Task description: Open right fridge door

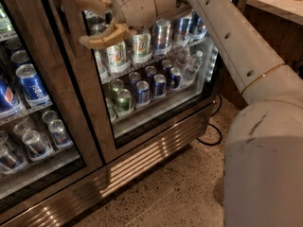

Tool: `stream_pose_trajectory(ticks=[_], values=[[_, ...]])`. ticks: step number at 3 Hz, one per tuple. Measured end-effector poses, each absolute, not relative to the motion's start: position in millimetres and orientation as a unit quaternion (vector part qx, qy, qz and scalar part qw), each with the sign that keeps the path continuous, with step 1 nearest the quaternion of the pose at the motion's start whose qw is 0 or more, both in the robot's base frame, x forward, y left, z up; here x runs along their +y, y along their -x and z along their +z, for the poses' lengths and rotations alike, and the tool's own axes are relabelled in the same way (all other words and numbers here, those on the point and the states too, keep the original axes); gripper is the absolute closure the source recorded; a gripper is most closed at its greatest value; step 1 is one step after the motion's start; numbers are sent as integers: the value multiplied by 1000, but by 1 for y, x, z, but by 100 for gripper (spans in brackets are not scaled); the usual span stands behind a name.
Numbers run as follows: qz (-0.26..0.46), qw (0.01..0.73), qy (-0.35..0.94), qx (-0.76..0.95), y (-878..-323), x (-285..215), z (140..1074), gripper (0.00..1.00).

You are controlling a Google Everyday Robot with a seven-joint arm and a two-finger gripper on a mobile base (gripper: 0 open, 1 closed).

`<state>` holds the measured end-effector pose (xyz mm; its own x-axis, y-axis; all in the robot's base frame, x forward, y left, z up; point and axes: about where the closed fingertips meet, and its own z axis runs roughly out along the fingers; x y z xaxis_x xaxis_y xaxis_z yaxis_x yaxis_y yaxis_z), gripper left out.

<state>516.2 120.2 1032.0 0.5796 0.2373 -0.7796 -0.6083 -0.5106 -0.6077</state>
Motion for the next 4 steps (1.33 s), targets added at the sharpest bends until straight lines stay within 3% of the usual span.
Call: stream_pose_trajectory(ticks=[1, 2, 4], values=[[441, 479, 749, 124, -516, 120, 1032, 88], [441, 479, 749, 124, -516, 120, 1032, 100], [441, 479, 749, 124, -520, 122, 1032, 100]])
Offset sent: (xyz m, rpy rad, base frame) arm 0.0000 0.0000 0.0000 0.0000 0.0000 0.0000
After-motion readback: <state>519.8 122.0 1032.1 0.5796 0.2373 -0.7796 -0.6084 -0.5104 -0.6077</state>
